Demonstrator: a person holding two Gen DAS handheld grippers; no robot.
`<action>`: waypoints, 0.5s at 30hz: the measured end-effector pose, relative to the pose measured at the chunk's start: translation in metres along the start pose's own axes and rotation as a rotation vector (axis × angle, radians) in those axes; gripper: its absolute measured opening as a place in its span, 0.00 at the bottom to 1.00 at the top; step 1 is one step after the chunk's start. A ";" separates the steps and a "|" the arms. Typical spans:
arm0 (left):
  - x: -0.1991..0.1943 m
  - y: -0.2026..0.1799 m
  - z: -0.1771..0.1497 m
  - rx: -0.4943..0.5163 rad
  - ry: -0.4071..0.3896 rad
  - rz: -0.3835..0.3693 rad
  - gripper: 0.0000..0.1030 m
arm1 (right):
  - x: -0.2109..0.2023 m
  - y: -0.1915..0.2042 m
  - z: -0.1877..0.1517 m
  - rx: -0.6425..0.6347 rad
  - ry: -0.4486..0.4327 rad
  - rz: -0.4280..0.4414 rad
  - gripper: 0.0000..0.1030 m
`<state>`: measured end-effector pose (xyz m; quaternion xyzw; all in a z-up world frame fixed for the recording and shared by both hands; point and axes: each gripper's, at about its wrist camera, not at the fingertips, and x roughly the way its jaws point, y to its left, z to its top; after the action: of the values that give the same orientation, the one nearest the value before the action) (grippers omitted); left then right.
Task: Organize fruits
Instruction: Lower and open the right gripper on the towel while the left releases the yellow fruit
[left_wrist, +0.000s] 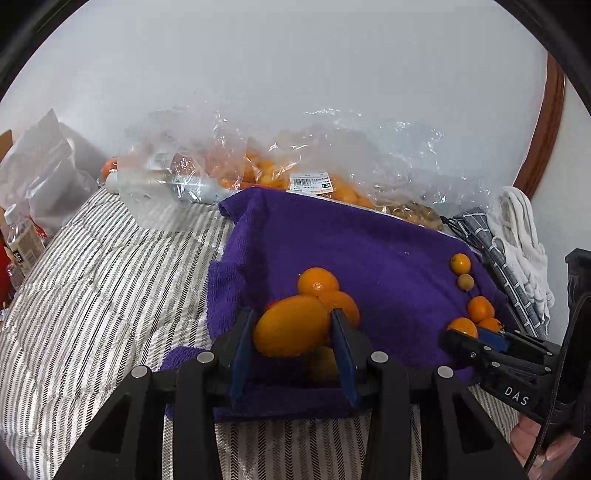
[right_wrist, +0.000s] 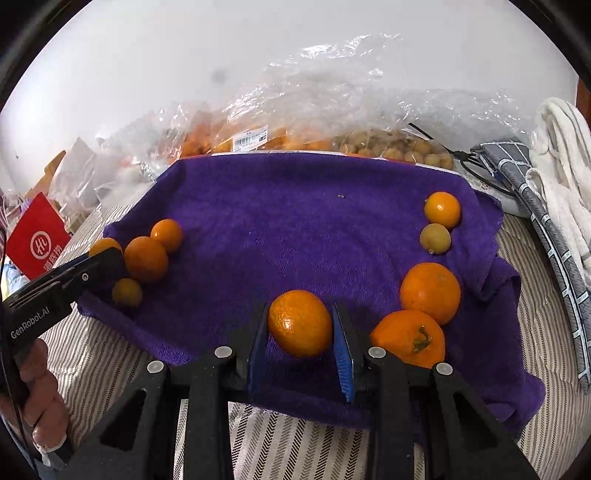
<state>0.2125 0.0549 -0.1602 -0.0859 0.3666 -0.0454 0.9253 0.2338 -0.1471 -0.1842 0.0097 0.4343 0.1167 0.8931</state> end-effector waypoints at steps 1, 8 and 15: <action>0.000 -0.001 0.000 0.002 0.000 0.002 0.38 | 0.000 -0.001 0.000 0.002 0.000 0.002 0.32; 0.000 -0.001 0.000 0.002 0.003 -0.008 0.42 | -0.001 -0.002 -0.001 0.006 0.000 0.006 0.32; -0.002 -0.007 -0.001 0.020 0.006 -0.010 0.50 | 0.000 -0.002 -0.002 0.016 -0.001 0.021 0.33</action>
<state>0.2100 0.0486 -0.1580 -0.0783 0.3685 -0.0539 0.9248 0.2326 -0.1497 -0.1854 0.0215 0.4345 0.1223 0.8920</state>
